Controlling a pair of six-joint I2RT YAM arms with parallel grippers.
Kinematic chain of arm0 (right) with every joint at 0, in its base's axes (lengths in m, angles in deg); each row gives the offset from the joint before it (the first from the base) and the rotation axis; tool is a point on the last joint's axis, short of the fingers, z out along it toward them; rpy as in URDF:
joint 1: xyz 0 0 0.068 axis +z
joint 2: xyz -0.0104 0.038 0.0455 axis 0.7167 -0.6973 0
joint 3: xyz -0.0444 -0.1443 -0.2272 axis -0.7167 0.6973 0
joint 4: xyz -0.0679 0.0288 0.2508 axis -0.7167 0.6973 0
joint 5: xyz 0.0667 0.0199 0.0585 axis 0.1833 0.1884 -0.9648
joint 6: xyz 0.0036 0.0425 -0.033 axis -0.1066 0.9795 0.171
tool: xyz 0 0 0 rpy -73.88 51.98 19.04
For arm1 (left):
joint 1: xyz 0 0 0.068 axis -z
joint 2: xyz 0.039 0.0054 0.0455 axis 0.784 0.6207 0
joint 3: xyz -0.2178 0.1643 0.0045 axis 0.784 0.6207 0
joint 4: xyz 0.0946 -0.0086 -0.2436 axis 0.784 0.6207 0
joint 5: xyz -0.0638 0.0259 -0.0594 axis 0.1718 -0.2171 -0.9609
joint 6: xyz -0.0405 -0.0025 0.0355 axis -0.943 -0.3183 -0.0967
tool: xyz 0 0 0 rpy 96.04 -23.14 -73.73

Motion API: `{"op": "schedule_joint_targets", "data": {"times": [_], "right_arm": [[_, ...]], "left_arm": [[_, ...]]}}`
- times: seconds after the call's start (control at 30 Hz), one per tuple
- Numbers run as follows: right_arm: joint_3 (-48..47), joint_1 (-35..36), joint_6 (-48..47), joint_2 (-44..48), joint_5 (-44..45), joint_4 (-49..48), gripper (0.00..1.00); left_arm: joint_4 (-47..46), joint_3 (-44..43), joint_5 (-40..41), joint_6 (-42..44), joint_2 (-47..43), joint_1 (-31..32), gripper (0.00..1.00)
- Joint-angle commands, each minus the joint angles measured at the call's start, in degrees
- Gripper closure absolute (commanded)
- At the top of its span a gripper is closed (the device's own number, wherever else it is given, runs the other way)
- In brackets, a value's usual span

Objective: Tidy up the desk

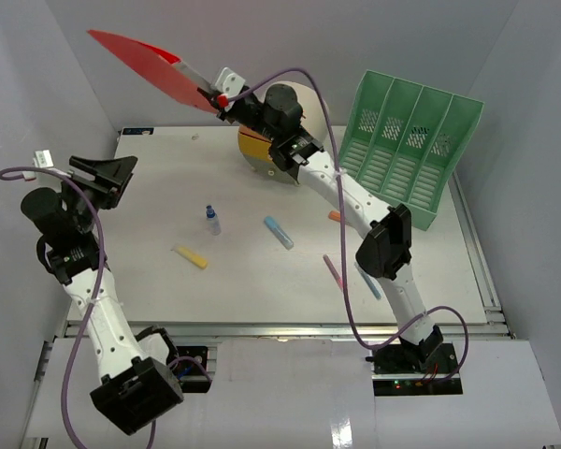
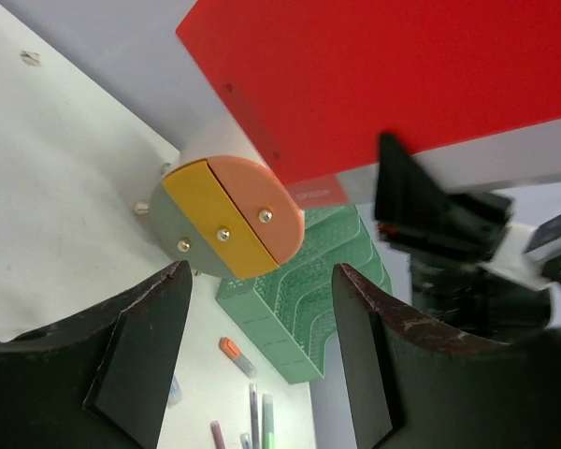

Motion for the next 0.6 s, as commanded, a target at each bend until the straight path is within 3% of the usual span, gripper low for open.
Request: {"op": "schedule_joint_targets", "data": {"times": [0.0,0.33,0.57], "right_arm": [[-2.4,-3.9,9.2,8.7,1.9,-0.1,0.92],[15.8,-16.7,13.7,30.7,2.0,12.4,0.92],[31.5,-20.2,5.3,44.6,6.9,14.0,0.92]], "left_arm": [[-0.5,-2.0,7.5,5.5,2.1,13.9,0.28],[-3.5,-7.2,26.9,18.4,8.8,51.5,0.27],[-7.2,-17.9,38.3,27.4,19.2,68.9,0.26]]}}
